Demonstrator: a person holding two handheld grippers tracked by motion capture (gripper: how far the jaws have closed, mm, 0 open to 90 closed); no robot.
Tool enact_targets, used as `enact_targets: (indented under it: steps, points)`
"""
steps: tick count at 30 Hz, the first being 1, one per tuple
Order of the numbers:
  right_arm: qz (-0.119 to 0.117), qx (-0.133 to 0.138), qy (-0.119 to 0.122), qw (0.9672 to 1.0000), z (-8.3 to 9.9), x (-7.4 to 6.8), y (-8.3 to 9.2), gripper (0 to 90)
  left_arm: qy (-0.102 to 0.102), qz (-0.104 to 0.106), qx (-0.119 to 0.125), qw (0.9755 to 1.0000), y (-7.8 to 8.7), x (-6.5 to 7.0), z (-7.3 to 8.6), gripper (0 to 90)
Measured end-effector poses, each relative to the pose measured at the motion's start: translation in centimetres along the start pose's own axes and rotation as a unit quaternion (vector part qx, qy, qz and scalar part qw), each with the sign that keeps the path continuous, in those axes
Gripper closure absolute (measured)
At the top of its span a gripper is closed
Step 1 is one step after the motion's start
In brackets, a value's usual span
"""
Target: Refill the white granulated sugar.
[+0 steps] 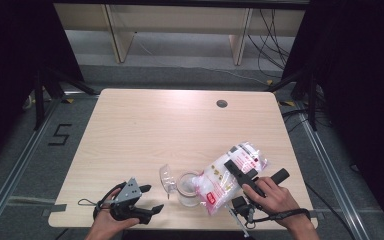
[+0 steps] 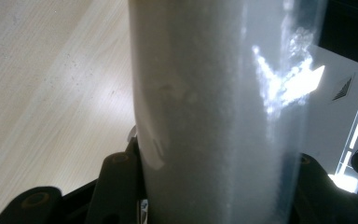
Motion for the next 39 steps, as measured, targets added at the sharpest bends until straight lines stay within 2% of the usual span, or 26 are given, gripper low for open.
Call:
enact_targets:
  steps: [3,7,15,17,18,19,35,37,39]
  points:
    - [0.001,0.000,0.005,1.0000,0.05,0.16,0.02,57.9,-0.003,0.000,-0.003,1.0000,0.05,-0.06,0.04,22.2]
    - [0.002,-0.003,-0.004,1.0000,0.14,0.15,0.16,58.1,-0.003,0.001,-0.002,1.0000,0.00,-0.07,0.03,22.2]
    - [0.006,0.003,0.007,1.0000,-0.03,0.26,0.08,58.7,-0.004,0.000,-0.004,1.0000,0.08,-0.09,0.03,22.2]
    - [0.009,0.002,0.001,1.0000,-0.06,0.24,0.14,58.8,-0.005,0.000,-0.004,1.0000,0.07,-0.06,0.03,22.2]
    - [0.009,0.000,-0.012,0.9999,-0.07,0.13,0.18,58.8,-0.005,0.000,-0.003,1.0000,0.06,-0.06,0.04,22.2]
    - [0.009,0.005,0.010,0.9999,-0.04,0.43,0.10,58.9,-0.004,0.000,-0.004,1.0000,0.06,-0.08,0.04,22.2]
    - [0.009,0.000,0.006,0.9999,0.10,0.39,0.31,59.9,-0.001,0.000,-0.002,1.0000,0.00,0.00,0.01,22.2]
    - [0.010,0.004,0.011,0.9999,0.06,0.50,0.27,60.1,-0.005,0.000,-0.004,1.0000,0.06,-0.06,0.04,22.2]
    - [0.011,0.001,0.000,0.9999,0.08,0.42,0.34,60.3,-0.004,0.000,-0.004,1.0000,0.07,-0.09,0.04,22.2]
Point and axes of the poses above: each handheld gripper's, and its own axes: y roughly backward along the jaws, z roughly out of its underside, x roughly to its right, the point moved 7 cm from there along -y, roughly forward along the jaws, and after that the axes turned 5 degrees about x, right-handed, at the moved point
